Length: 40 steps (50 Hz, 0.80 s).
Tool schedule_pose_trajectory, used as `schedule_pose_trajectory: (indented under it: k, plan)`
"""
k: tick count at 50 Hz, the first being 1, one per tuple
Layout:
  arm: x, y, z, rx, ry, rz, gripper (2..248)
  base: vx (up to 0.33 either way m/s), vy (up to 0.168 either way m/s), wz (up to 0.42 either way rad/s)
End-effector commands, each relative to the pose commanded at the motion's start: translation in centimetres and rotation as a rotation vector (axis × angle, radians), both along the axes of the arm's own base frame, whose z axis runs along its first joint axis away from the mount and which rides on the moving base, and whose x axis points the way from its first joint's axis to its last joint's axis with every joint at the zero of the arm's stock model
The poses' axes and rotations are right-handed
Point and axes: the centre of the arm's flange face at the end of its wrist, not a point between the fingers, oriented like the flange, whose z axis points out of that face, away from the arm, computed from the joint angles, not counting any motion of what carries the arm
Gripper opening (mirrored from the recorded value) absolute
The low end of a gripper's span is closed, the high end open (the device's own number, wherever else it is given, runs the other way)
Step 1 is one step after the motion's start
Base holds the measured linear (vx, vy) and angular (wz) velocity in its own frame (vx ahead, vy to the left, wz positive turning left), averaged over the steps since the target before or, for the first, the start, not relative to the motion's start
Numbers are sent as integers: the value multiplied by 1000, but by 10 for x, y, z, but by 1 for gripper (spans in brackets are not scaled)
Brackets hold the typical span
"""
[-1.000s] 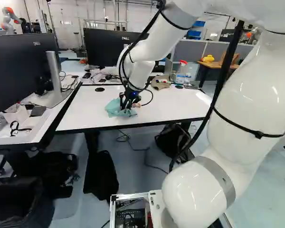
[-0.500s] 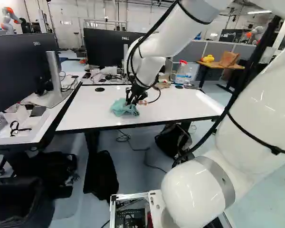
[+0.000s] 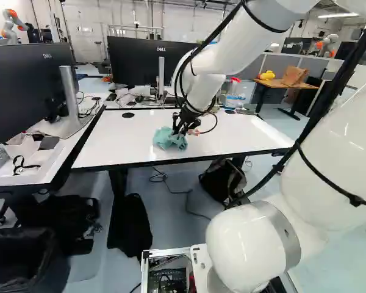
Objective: Clean the table with the green towel
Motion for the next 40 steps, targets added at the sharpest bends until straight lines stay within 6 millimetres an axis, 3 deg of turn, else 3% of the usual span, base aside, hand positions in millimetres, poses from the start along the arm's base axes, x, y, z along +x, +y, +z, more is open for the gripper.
schedule_pose_trajectory:
  k: [20,40]
  plan:
    - [-3,-33,0,0,-1,-83,41,0,0,0]
    - [-5,-34,3,1,-11,-84,41,0,0,0]
